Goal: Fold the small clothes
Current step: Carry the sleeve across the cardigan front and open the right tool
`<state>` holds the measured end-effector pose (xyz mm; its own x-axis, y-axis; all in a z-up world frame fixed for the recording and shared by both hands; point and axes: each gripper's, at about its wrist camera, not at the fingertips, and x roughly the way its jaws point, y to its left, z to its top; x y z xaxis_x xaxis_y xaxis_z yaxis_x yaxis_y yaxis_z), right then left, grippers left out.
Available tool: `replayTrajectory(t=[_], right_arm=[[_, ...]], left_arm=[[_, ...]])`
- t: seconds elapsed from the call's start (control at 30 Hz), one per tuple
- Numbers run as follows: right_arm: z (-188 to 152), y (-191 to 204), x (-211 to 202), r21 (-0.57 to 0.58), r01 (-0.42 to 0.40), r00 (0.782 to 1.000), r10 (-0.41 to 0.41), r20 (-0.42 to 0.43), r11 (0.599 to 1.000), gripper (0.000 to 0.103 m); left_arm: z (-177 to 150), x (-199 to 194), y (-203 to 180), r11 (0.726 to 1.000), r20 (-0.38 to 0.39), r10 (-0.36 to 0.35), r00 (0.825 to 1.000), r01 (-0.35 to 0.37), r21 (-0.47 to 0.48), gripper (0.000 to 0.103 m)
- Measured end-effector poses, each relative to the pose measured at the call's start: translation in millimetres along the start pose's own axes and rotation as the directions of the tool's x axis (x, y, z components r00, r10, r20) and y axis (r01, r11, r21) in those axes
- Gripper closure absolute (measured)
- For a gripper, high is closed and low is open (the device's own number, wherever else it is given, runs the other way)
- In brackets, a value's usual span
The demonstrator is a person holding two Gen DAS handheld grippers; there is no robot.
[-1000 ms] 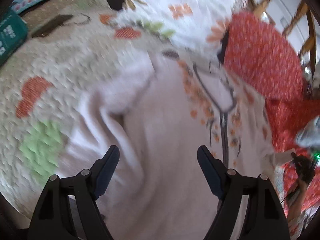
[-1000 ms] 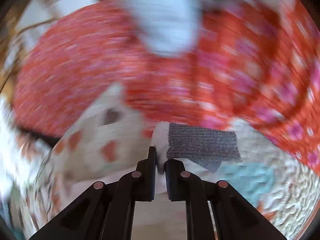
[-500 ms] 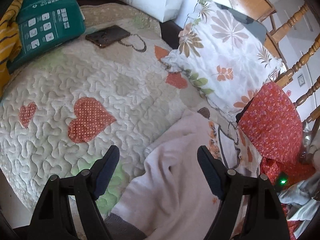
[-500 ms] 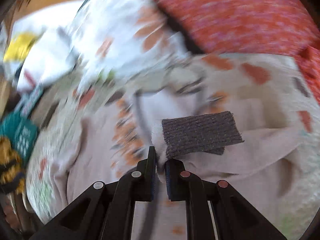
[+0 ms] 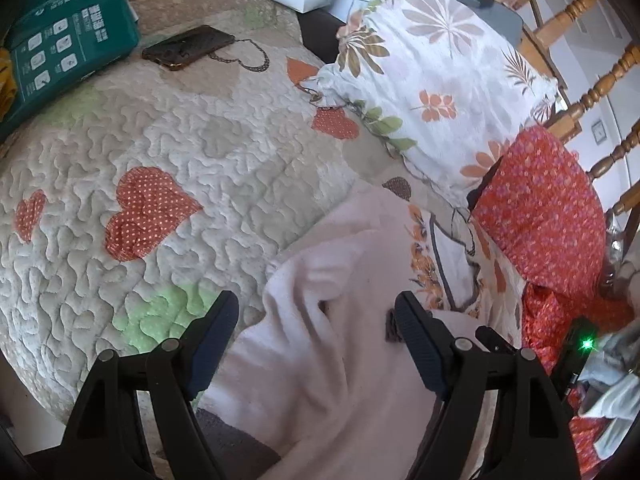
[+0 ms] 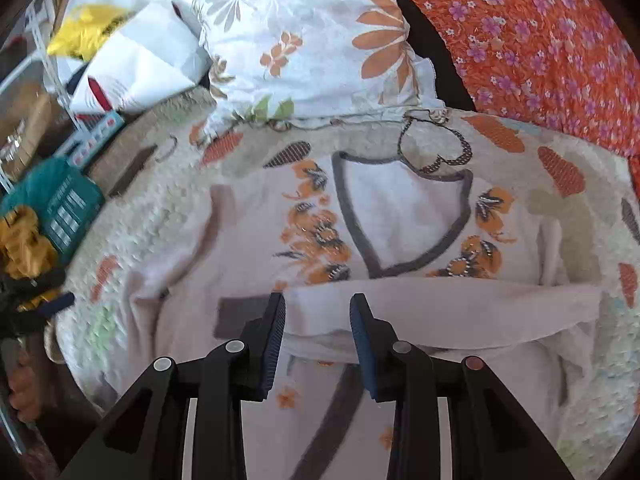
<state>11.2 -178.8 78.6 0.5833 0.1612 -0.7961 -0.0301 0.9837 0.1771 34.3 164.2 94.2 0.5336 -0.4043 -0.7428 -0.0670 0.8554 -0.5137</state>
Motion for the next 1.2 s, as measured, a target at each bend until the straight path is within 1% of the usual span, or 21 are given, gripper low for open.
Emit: replayTrajectory(t=[0.07,0.13,0.2,0.23,0.3,0.43,0.47,0.5,0.53,0.57,0.6,0.63,0.67,0.77,0.83,0.87,0.97,1.03,1.1,1.17,1.2], right_arm=[[-4,16,5,-0.052,-0.009,1.000,0.008,-0.015,0.999,0.060],[-9,39,13,-0.141,-0.006,1.000,0.001,-0.032,0.990,0.056],[-15,59,23,-0.225,0.007,0.999,-0.018,-0.045,0.974,0.056],[-18,73,31,-0.284,0.027,0.998,-0.043,-0.052,0.958,0.056],[-21,86,44,-0.347,0.074,0.994,-0.099,-0.054,0.935,0.057],[-22,89,71,-0.391,0.132,0.977,-0.186,-0.105,0.911,0.057],[-21,87,75,-0.390,0.137,0.974,-0.196,-0.114,0.910,0.059],[-19,84,77,-0.376,0.137,0.974,-0.193,-0.117,0.916,0.067],[-14,78,79,-0.343,0.129,0.976,-0.180,-0.120,0.931,0.090],[-9,74,80,-0.310,0.119,0.978,-0.166,-0.128,0.943,0.095],[0,67,79,-0.249,0.089,0.984,-0.124,-0.127,0.964,0.095],[8,61,79,-0.213,0.083,0.988,-0.109,-0.114,0.974,0.097],[15,58,80,-0.189,0.100,0.988,-0.120,-0.102,0.977,0.100],[34,50,94,-0.152,0.144,0.982,-0.161,-0.101,0.978,0.100],[46,44,111,-0.152,0.203,0.967,-0.222,-0.120,0.967,0.100],[49,42,114,-0.151,0.212,0.964,-0.231,-0.128,0.966,0.100],[56,31,99,-0.104,0.146,0.980,-0.158,-0.118,0.984,0.100],[53,23,80,-0.090,0.095,0.988,-0.105,-0.117,0.991,0.097],[43,15,60,-0.093,0.060,0.989,-0.072,-0.130,0.994,0.089],[32,6,45,-0.096,0.045,0.990,-0.057,-0.132,0.994,0.066],[25,0,36,-0.103,0.051,0.990,-0.064,-0.129,0.993,0.063]], left_arm=[[0,0,-2,1.000,0.005,0.007,1.000,-0.007,0.009,0.024],[0,0,-2,1.000,0.004,0.008,1.000,-0.008,0.007,0.024],[0,1,0,1.000,-0.002,0.009,1.000,-0.009,-0.002,0.024],[0,1,2,1.000,-0.004,0.008,1.000,-0.008,-0.006,0.024],[1,2,4,1.000,-0.007,0.009,1.000,-0.009,-0.014,0.024],[1,3,7,1.000,-0.019,-0.003,1.000,0.002,-0.024,0.024],[2,3,7,1.000,-0.022,-0.008,1.000,0.008,-0.027,0.024],[2,3,7,1.000,-0.023,-0.009,1.000,0.008,-0.027,0.024],[2,3,7,1.000,-0.024,-0.007,1.000,0.006,-0.026,0.024],[1,3,6,1.000,-0.025,-0.006,1.000,0.005,-0.025,0.024],[1,4,6,1.000,-0.027,-0.007,1.000,0.006,-0.025,0.024],[1,4,5,1.000,-0.028,-0.007,1.000,0.006,-0.023,0.024],[1,5,4,1.000,-0.029,-0.004,1.000,0.004,-0.019,0.024],[0,9,2,1.000,-0.033,0.009,0.999,-0.009,-0.009,0.024],[-1,13,1,1.000,-0.042,0.015,0.999,-0.015,-0.006,0.024],[-1,14,1,1.000,-0.046,0.016,0.999,-0.016,0.000,0.024],[-3,18,-7,0.999,-0.045,0.028,0.999,-0.026,0.048,0.024],[-6,26,-17,0.994,-0.066,0.040,0.997,-0.033,0.102,0.024],[-11,36,-26,0.992,-0.100,0.035,0.994,-0.022,0.127,0.024],[-14,42,-30,0.992,-0.124,0.026,0.992,-0.010,0.128,0.024],[-16,45,-33,0.992,-0.133,0.023,0.991,-0.006,0.129,0.024]])
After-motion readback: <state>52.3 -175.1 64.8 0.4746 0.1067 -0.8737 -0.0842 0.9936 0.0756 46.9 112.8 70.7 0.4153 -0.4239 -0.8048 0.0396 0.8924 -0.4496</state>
